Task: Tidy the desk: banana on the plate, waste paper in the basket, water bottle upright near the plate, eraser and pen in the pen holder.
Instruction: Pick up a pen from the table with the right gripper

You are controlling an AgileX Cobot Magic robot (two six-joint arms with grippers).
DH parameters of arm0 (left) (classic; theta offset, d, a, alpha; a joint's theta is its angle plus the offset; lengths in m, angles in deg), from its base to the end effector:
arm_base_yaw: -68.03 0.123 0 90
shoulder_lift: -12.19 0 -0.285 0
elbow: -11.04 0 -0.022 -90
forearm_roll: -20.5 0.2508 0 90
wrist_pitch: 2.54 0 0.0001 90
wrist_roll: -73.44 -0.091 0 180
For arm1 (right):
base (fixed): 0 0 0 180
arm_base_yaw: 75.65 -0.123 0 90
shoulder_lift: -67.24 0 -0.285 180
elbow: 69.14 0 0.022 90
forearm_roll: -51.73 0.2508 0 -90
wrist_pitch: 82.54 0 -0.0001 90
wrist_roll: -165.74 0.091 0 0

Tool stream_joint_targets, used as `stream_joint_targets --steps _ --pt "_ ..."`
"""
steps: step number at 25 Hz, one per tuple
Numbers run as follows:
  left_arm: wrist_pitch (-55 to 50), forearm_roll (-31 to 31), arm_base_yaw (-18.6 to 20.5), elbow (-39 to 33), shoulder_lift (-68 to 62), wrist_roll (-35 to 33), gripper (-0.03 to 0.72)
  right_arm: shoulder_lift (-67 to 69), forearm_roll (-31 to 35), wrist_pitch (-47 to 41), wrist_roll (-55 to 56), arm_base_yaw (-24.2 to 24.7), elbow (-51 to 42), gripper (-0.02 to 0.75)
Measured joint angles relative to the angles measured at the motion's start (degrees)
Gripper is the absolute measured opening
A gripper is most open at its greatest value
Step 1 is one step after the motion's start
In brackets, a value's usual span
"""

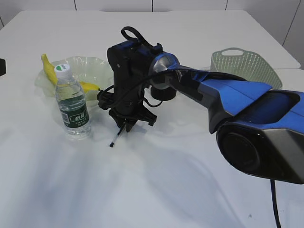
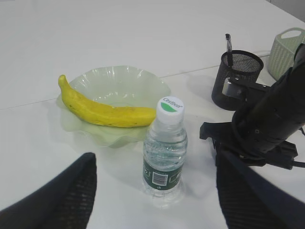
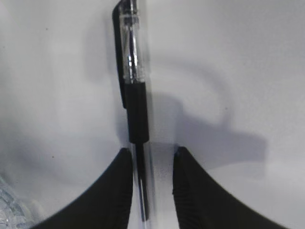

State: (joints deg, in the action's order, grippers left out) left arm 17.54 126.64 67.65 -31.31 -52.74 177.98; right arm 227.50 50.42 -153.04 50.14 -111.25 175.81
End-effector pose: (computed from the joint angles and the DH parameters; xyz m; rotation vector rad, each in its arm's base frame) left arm 0.2041 -0.0313 0.2940 0.2690 1.9438 -0.3060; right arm 0.4420 0.3140 0.1297 0.7276 2.8630 0.2603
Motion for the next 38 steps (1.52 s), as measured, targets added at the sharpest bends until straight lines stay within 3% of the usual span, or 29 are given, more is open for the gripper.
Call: stream_joint_targets --steps 5,10,25,38 --pt "0.0 0.0 0.0 0.0 0.0 0.0 0.551 0.1 0.0 0.0 -0.8 0.0 0.0 0.090" --pt "0.0 0.0 0.0 0.0 0.0 0.0 0.551 0.1 -0.2 0.0 -1.0 0.0 0.0 0.045" --pt "-1.1 0.0 0.0 0.0 0.0 0.0 0.551 0.1 -1.1 0.0 -9.2 0.0 0.0 0.038" --pt "-1.3 0.0 0.0 0.0 0.0 0.0 0.551 -0.8 1.6 0.0 -34.4 0.0 3.3 0.038"
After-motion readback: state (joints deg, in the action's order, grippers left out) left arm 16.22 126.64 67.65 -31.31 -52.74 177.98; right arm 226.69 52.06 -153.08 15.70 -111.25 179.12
